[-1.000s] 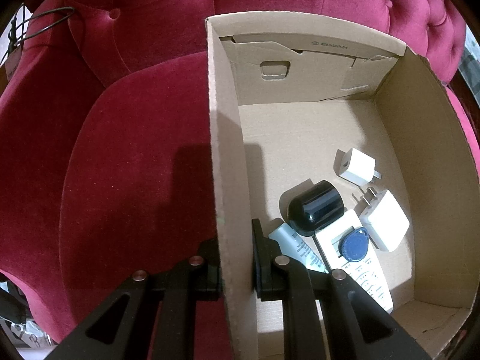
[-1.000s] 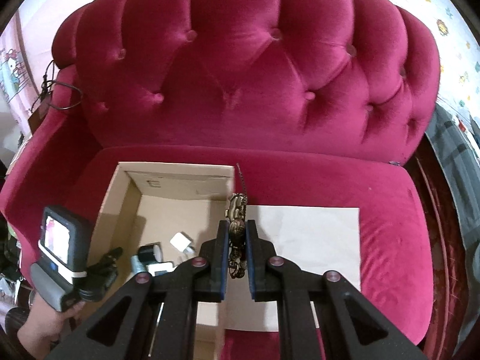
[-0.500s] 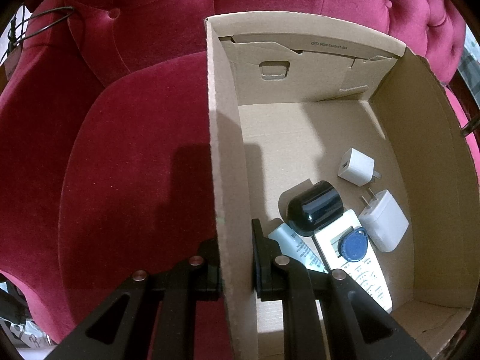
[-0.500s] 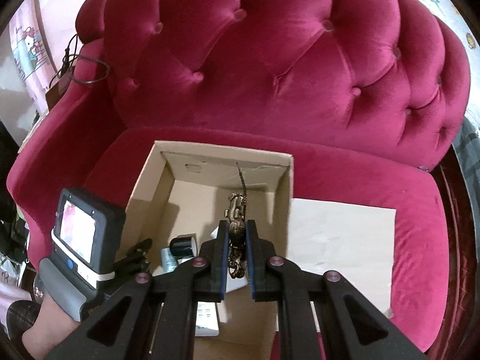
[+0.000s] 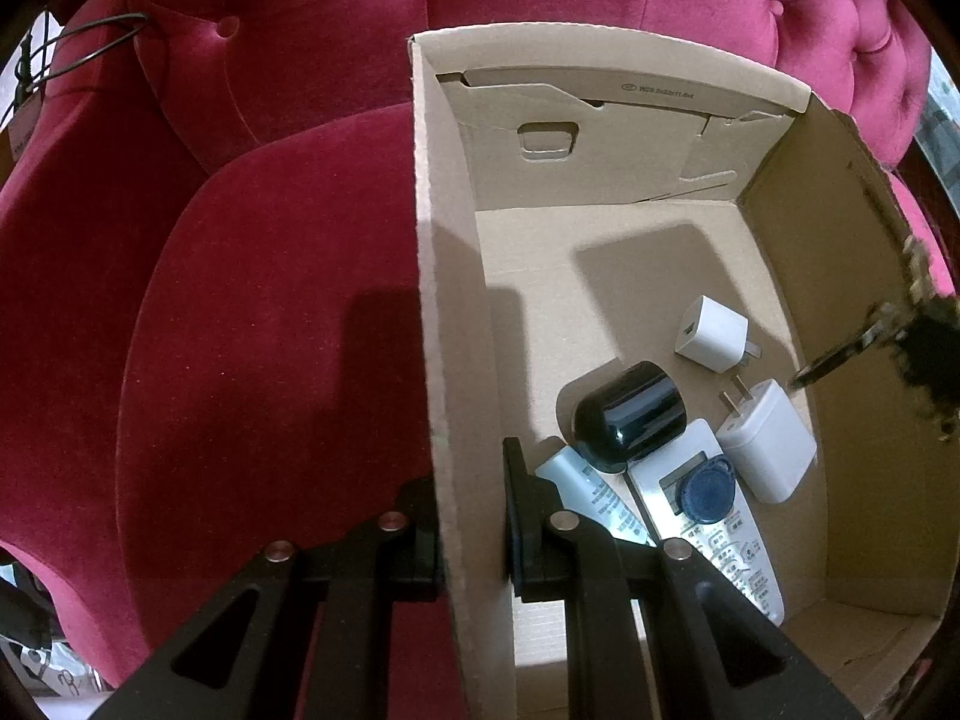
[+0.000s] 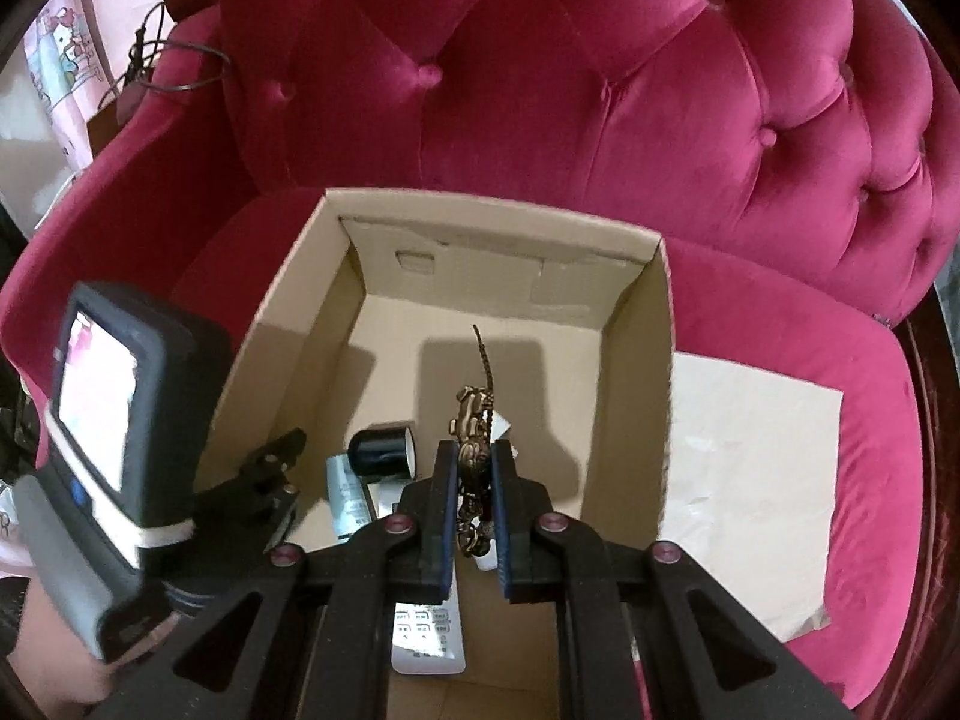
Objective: Organize rigid objects
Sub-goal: 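Lower the keychain into the box and open the right tool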
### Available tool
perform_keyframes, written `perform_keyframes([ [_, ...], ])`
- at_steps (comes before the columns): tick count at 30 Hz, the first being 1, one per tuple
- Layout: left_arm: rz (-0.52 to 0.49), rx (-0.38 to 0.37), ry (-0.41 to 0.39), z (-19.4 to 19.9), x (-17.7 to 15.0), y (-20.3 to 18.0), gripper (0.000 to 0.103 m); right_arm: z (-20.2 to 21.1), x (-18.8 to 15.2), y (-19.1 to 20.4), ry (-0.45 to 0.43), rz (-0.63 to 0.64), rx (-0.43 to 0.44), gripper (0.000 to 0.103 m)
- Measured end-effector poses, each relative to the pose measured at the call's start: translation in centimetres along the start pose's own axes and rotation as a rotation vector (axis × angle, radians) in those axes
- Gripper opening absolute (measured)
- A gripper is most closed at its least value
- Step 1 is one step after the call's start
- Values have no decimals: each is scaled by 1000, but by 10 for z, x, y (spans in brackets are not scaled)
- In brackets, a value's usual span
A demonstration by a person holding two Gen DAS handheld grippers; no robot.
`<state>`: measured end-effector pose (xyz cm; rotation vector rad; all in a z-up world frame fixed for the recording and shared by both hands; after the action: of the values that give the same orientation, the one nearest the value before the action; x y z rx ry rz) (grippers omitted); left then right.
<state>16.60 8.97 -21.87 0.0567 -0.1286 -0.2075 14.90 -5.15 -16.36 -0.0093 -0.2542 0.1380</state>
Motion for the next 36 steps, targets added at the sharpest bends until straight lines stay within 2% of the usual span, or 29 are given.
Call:
perform_keyframes([
  [20,-5,3,-1,1,-2,-1,16,-58,-15,5,105,7,6,9],
  [36,-4,4,-1,2,-2,-1,16,-63,-16,3,103,-1,17,9],
])
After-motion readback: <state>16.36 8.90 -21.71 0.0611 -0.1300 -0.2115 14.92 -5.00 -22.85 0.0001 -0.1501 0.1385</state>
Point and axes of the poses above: each gripper's, at about its wrist camera, not at the fingertips, and z roughly against the way its jaws point, y to its left, x to its top, the point moved 6 cm from there along -z, roughly the way its jaws point, and after that the axes turned 12 degrees about y, right-handed, at the moved point
